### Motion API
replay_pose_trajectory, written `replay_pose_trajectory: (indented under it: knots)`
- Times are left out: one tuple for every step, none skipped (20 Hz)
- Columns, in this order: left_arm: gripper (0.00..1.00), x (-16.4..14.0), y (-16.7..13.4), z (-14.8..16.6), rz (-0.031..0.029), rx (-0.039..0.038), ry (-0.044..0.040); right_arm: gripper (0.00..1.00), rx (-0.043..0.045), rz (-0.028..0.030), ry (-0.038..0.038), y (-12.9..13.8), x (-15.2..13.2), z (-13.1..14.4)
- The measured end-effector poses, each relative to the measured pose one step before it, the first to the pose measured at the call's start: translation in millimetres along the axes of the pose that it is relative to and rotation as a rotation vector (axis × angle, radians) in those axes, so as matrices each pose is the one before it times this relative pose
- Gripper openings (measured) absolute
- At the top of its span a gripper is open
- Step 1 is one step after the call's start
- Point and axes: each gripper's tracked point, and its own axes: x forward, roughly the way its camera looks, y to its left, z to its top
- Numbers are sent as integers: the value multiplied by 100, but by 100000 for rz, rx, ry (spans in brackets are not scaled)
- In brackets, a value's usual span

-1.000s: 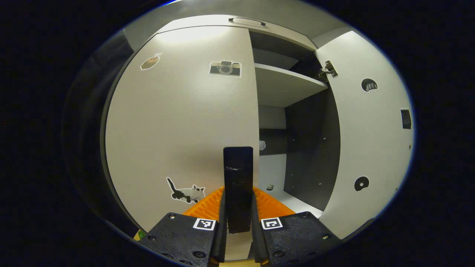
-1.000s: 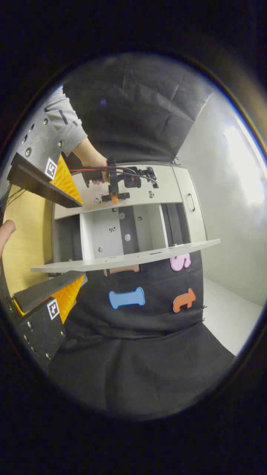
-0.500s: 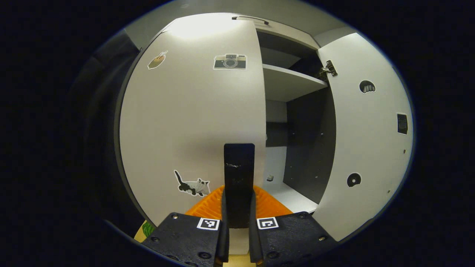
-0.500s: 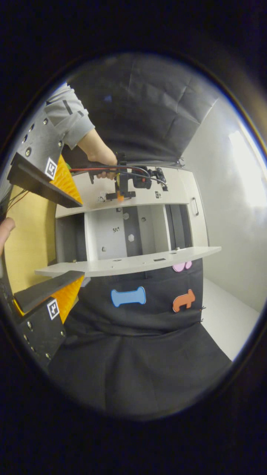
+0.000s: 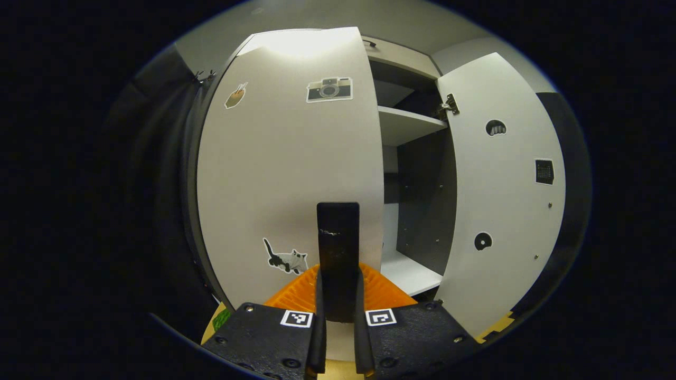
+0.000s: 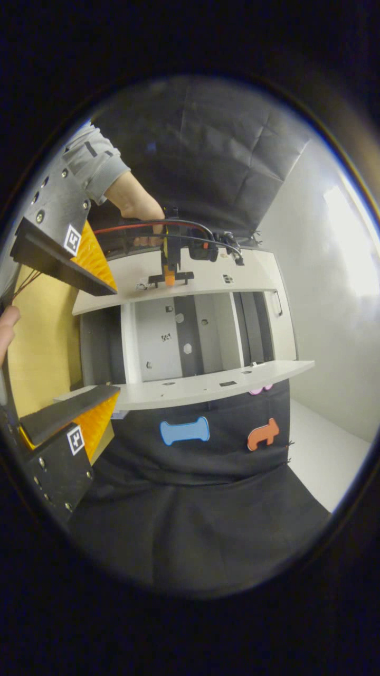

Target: Open the right door of the double-door shoe cabinet with the right hand, and open the left door with the left hand.

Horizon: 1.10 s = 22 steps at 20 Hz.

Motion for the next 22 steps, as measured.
replay_pose_trajectory:
  knots:
    - [23,-335,72,-115,-756,-338,-290,100,-720,-49,66,240,-53,-48]
    - [23,-233,124,-12,-574,-575,382,100,422,244,343,242,-28,50]
    - [23,-82,92,-52,-531,-667,68,100,1649,2014,684,578,-6,-180]
    - [23,-56,99,-9,-643,28,94,100,1606,2743,741,822,-149,-123]
    - [23,-17,79,27,-749,363,-607,100,710,1537,367,539,-65,-16]
    - [23,-138,155,28,-709,1140,-92,100,-222,-122,-167,59,-162,96]
    - [22,-61,147,3,-245,510,-104,100,-863,-805,-322,-138,-162,-6]
    - [22,-179,131,-29,7,266,399,100,-759,-754,-424,-60,-174,81]
    - [22,-238,65,44,-30,179,68,100,-185,-786,-610,-6,-10,61]
    - [22,-301,77,24,-94,381,2,100,147,-840,-404,-89,4,27]
    - [22,-251,208,96,-179,351,-144,100,258,-665,-181,-105,332,-71]
    - [22,-284,242,147,-54,-126,-323,100,408,-473,44,-30,196,6]
    - [22,-493,257,-13,-53,-213,-3,100,472,-344,149,30,185,-109]
    - [22,-344,233,-19,79,-170,-82,100,159,-348,225,70,92,6]
    - [22,-241,197,-12,322,457,-40,100,-78,-231,268,187,-6,-101]
    - [22,-167,241,-37,800,1223,-58,100,-466,-222,225,190,53,-130]
    - [22,-164,488,75,1103,1577,-587,100,-722,-537,220,90,135,-122]
    - [22,-148,558,-30,1193,1637,14,100,-750,-277,288,147,-12,-166]
    - [22,-312,672,46,889,727,-248,100,-612,262,415,303,119,-350]
    - [22,-107,318,127,608,-86,-293,100,-471,634,277,345,89,-170]
    - [22,-225,133,-135,463,-208,50,100,-286,465,225,269,65,-172]
    - [21,-167,122,62,342,162,-166,100,-392,76,250,235,162,-128]
